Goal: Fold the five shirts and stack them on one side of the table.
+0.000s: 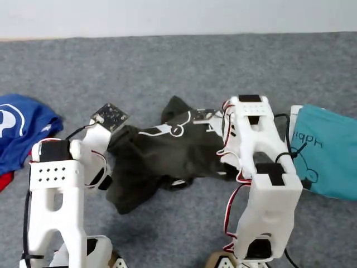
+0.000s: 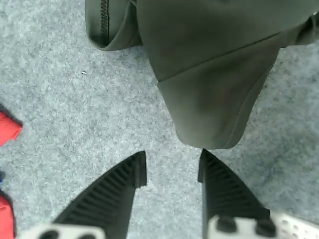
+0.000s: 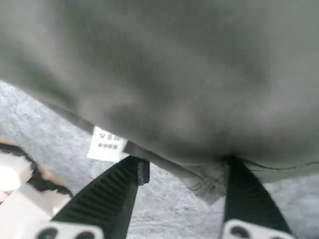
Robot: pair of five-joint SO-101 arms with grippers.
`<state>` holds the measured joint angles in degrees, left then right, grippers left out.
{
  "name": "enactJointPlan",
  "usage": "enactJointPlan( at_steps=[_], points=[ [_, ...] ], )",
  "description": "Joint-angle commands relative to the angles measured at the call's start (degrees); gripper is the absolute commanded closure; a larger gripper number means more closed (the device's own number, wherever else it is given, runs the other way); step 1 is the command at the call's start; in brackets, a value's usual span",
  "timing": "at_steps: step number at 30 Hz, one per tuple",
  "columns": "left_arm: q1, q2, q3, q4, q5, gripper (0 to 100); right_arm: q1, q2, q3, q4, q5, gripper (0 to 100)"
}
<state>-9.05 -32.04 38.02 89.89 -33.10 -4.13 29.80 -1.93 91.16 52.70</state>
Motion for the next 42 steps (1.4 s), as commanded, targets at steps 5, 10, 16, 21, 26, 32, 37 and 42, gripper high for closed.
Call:
enactJointPlan(
  at_steps=[5, 10, 16, 21, 26, 32, 37, 42],
  points=[
    [-0.44, -1.58, -0.22, -0.70, -0.26, 83, 2.15, -1.01, -1.14, -2.24, 0.70, 98.6],
    [-0.35, -1.58, -0.13, -0.79, -0.26, 83, 4.88, -3.56, -1.14, -2.15, 0.88, 98.9],
    [-0.44, -1.67, -0.48, -0.53, -0.26, 83, 8.75, -10.51, -1.23, -1.63, 0.70, 98.8],
    [-0.09, -1.23, 0.13, 3.16, -0.53, 82, 10.59, -19.91, -1.14, -1.80, 0.53, 98.8],
    [0.62, -1.23, 7.69, 1.67, -4.48, 79, 10.42, -23.60, -0.97, -2.33, -2.11, 98.8],
    [6.42, -1.23, 10.24, -1.58, -4.22, 77, 8.92, -23.52, -0.79, -2.33, -4.40, 98.8],
    [13.98, 0.53, 14.11, -9.49, 0.62, 77, 7.69, -23.52, -0.79, -2.33, -5.19, 98.8],
    [16.26, 9.41, 15.08, -16.70, 3.69, 78, 7.52, -23.52, -0.79, -2.07, -5.19, 98.8]
  ],
)
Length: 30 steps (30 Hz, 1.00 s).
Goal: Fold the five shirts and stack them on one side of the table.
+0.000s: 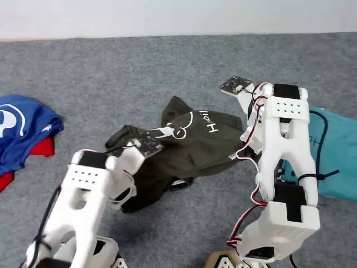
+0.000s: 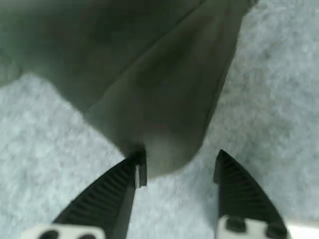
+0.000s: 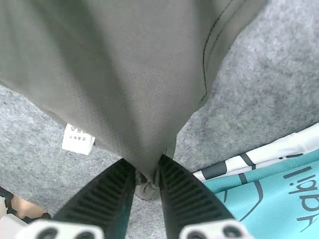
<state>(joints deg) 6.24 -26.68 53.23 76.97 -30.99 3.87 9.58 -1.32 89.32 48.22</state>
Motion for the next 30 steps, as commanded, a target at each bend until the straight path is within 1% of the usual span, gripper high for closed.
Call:
enactJointPlan(
  at_steps=[1, 3, 5, 7, 9, 12, 16, 20, 24, 28, 30],
  points=[
    [0.97, 6.24, -0.13, -4.75, 1.58, 78, -0.48, -3.30, -1.41, -0.13, -0.70, 98.8],
    [0.88, 9.93, -0.13, -5.71, 1.67, 79, -0.40, -3.30, -1.41, 0.04, -0.70, 98.8],
    [0.88, 12.66, -0.66, -5.80, 1.58, 84, -0.22, -3.38, -1.41, 0.22, -0.70, 98.8],
    [0.88, 13.54, -2.15, -5.19, 1.49, 92, 0.48, -3.82, -1.41, 0.22, -0.70, 98.8],
    [0.88, 13.19, -4.79, -2.81, 1.49, 100, 1.36, -3.91, -1.76, 0.22, -0.53, 98.8],
    [0.88, 9.85, -11.65, 4.92, 1.58, 100, 2.86, -5.76, -2.02, 0.31, -0.62, 98.8],
    [0.88, 0.26, -24.57, 14.68, 1.67, 100, 3.82, -11.21, -2.11, 0.31, -0.62, 98.8],
    [0.79, -7.47, -38.20, 20.57, 1.76, 100, 3.38, -18.51, -2.46, 0.13, -0.62, 98.8],
    [-1.76, -9.32, -48.04, 22.15, 2.46, 100, 1.98, -25.19, -2.99, -0.22, -0.70, 98.8],
    [-6.15, -9.32, -56.92, 20.04, 10.20, 100, -0.57, -31.08, -2.99, -0.66, -0.79, 98.8],
    [-8.00, -9.67, -60.97, 17.67, 12.57, 100, -2.15, -33.71, -2.99, -1.80, -1.67, 98.8]
  ],
)
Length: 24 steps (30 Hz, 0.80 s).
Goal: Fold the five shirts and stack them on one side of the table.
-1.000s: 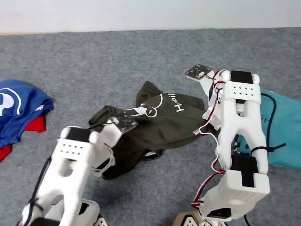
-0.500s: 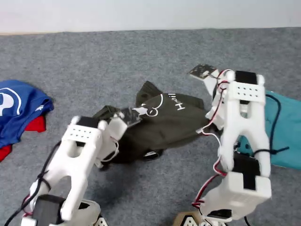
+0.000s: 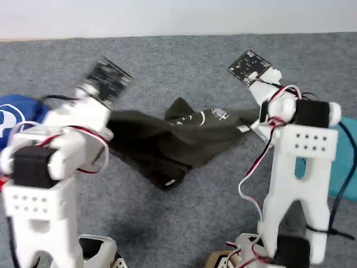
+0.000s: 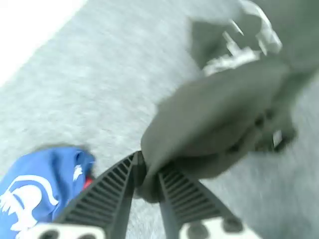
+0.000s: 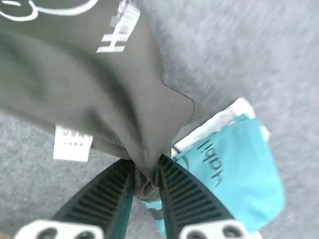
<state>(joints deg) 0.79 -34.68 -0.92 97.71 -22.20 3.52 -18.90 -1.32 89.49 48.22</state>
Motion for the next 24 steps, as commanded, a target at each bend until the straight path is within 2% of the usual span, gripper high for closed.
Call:
enactJointPlan(
  at_steps=[1, 9, 18, 24],
  points=[
    [-3.16, -1.67, -8.92, -4.22, 4.22, 100, -2.42, -6.37, -2.99, -2.95, -3.08, 98.8],
    [-5.54, -1.67, -21.76, -16.62, 4.13, 100, -4.62, -13.67, -2.99, -15.69, -9.05, 98.8],
    [-5.54, -1.67, -33.80, -30.59, 3.87, 100, -4.62, -21.14, -3.08, -32.31, -9.49, 98.8],
    [-5.27, -1.67, -37.93, -32.62, -4.40, 100, -4.35, -26.15, -3.08, -38.46, -9.32, 98.8]
  ],
)
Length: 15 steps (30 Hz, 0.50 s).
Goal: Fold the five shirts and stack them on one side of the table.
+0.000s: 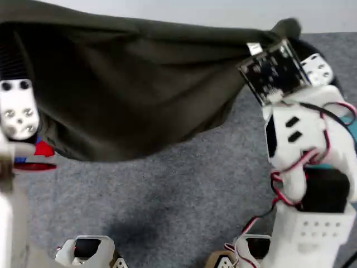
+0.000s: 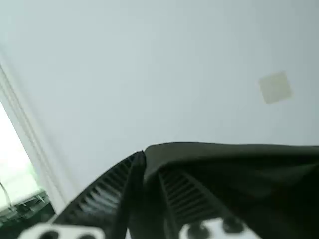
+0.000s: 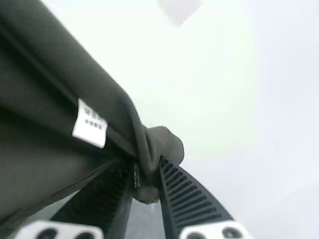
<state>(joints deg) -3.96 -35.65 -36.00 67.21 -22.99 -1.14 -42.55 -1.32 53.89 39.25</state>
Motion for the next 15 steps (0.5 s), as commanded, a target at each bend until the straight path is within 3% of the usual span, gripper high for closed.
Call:
enactJointPlan(
  at_steps=[1, 8, 15],
  points=[
    [-0.70, -0.70, -3.56, -2.02, -4.40, 100, 0.40, -3.30, -3.08, -3.12, -0.35, 98.8],
    [-0.79, -0.88, -9.19, -0.97, -9.93, 100, 3.30, -9.10, -2.81, -0.66, 2.90, 98.8],
    [-0.79, -5.63, -10.07, 8.88, -11.87, 100, 8.13, -16.13, -2.99, 8.22, 3.34, 98.8]
  ],
)
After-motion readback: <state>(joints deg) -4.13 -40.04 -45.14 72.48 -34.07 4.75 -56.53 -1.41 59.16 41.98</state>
